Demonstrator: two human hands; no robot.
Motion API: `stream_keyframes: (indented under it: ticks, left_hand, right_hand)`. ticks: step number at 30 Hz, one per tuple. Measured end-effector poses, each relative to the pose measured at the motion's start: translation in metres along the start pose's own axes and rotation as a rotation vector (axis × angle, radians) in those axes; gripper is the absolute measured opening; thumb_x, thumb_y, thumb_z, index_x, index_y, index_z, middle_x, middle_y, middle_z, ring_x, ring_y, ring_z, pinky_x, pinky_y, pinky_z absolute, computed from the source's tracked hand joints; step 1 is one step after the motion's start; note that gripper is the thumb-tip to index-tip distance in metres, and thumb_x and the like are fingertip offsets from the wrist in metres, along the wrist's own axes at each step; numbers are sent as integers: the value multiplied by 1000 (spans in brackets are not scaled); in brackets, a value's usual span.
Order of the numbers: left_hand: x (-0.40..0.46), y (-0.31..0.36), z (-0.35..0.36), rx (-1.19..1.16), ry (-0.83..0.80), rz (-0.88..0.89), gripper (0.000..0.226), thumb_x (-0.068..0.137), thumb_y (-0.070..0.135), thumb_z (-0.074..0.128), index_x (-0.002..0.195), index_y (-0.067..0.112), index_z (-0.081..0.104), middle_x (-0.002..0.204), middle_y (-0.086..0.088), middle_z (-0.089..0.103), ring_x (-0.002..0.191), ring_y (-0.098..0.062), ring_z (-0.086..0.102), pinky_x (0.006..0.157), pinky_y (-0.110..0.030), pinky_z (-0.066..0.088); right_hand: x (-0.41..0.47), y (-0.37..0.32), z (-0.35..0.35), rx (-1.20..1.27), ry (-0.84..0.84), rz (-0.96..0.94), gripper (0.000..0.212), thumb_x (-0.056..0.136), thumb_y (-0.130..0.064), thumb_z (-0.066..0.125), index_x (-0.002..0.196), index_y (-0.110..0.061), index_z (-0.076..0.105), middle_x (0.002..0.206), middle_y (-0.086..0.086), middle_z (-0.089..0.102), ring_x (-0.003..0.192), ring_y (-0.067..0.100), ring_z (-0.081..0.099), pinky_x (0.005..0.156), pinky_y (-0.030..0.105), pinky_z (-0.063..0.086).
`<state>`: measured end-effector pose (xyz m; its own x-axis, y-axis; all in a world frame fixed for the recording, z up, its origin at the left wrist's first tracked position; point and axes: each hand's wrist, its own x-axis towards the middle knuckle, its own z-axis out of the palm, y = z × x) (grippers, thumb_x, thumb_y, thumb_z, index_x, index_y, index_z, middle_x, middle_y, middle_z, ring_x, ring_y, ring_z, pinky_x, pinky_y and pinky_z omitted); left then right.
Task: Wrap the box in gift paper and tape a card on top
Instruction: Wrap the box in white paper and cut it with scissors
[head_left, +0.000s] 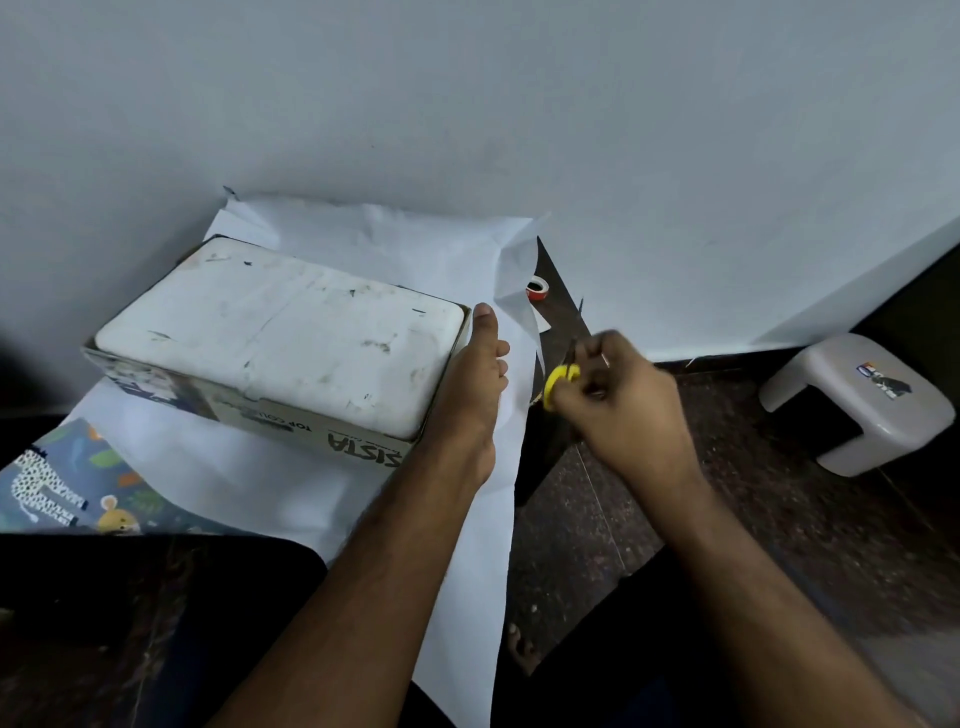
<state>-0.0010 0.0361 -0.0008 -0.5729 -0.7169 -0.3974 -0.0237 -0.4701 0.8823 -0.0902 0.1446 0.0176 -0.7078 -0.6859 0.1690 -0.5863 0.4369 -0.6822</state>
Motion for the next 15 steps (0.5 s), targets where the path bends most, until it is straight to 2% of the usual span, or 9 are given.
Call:
stream_keyframes:
  ticks: [4,9,11,12,14,15]
  left_hand:
    - [5,-5,0,15,5,2,73,103,64,28,144,8,52,149,-11,52,137,-21,50,97,-26,31]
    - [1,-8,0,68,4,21,73,103,64,27,144,10,53,152,-10,50,140,-21,48,104,-28,31]
    - [0,-7,-1,72,19,48,63,103,63,29,133,17,59,149,-9,52,139,-22,49,114,-33,34]
    - [0,-8,0,73,32,58,52,104,62,30,119,23,61,147,-8,54,138,-23,50,118,-37,34]
    - [0,-7,0,76,58,56,39,104,61,30,97,33,57,142,-6,56,135,-23,52,118,-38,35]
    - [-1,-7,1,80,60,52,39,104,62,29,96,34,56,142,-6,56,134,-22,52,115,-35,34]
  right_hand:
    - [-26,12,17,-128,-208,64,23,86,-45,66,102,-34,55,83,-16,67,82,13,66,78,39,55]
    - [-18,27,23,-134,-361,125,29,90,-55,60,100,-32,47,88,-9,64,85,19,63,78,43,55]
    - [-14,29,25,-144,-413,148,30,90,-55,61,99,-30,48,89,-7,64,85,20,63,78,44,56]
    - [-12,29,27,-136,-425,165,30,89,-56,61,99,-30,49,90,-6,64,84,20,64,78,44,57]
    - [-8,29,30,-124,-432,181,31,89,-56,61,99,-29,49,91,-5,64,84,21,64,78,45,59]
    - [-6,29,31,-121,-430,184,31,89,-55,62,98,-28,49,91,-5,64,84,21,64,78,46,59]
